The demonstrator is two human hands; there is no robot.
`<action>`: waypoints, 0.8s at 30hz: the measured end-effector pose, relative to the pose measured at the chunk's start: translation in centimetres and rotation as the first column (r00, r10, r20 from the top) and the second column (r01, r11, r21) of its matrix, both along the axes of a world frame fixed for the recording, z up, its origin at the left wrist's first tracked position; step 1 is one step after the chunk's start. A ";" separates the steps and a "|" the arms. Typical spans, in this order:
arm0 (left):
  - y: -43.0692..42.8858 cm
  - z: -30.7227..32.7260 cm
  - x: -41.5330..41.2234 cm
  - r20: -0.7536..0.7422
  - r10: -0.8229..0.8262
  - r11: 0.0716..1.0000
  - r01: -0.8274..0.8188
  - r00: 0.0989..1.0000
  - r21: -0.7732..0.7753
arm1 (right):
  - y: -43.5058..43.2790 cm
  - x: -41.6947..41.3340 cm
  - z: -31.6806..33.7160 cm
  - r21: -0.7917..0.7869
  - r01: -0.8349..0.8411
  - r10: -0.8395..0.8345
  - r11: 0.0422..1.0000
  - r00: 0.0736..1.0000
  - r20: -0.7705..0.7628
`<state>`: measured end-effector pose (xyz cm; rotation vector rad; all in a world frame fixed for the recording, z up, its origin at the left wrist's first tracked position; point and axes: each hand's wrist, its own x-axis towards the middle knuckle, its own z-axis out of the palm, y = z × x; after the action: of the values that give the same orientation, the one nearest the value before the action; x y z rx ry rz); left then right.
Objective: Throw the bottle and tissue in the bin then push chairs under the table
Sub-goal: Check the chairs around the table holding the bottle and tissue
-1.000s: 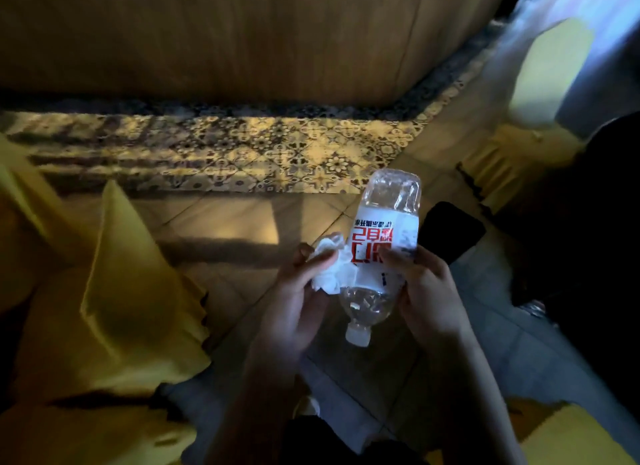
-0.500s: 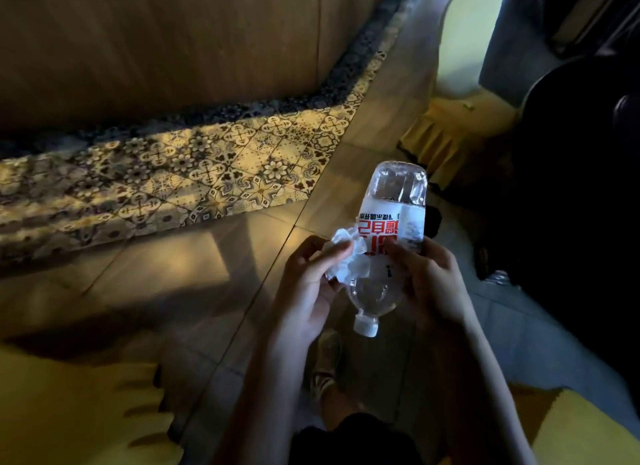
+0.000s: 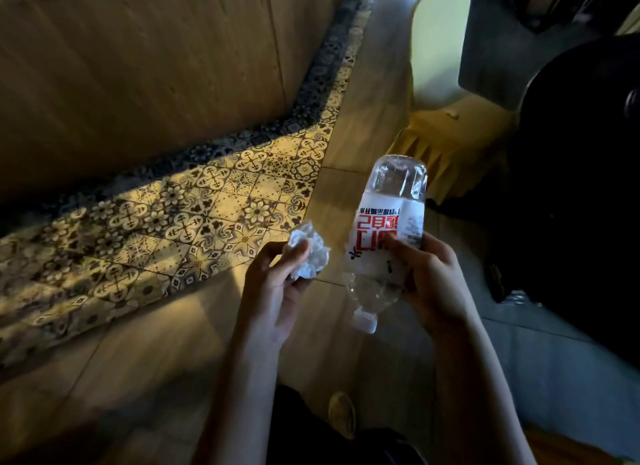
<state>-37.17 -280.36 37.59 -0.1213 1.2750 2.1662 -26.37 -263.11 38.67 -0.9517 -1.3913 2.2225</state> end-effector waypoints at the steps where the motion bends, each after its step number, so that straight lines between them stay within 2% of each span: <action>1: 0.8 -0.4 -1.1 0.004 0.002 1.000 -0.002 1.000 -0.016 | 0.6 -0.8 -0.3 -0.005 0.010 -0.010 1.000 1.000 0.014; 7: 6.9 -2.5 -10.8 0.047 -0.044 0.995 0.048 0.998 -0.082 | 5.8 -8.7 -2.1 0.015 0.103 -0.104 0.995 0.991 0.079; 15: 16.0 -2.4 -27.2 -0.004 -0.204 0.974 0.203 0.979 -0.100 | 12.2 -23.7 -1.0 0.132 0.236 -0.246 0.963 0.967 0.066; 20: 21.8 -1.1 -34.5 0.023 -0.237 0.968 0.238 0.971 -0.075 | 15.7 -29.5 0.4 0.147 0.290 -0.303 0.946 0.949 0.080; 24: 26.3 -0.9 -37.2 0.039 -0.326 0.941 0.328 0.945 -0.085 | 19.4 -31.6 0.5 0.142 0.375 -0.390 0.916 0.916 0.095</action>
<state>-74.41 -254.07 36.68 0.0268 1.2795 1.8197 -57.96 -243.69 39.13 -1.2149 -1.2439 1.7966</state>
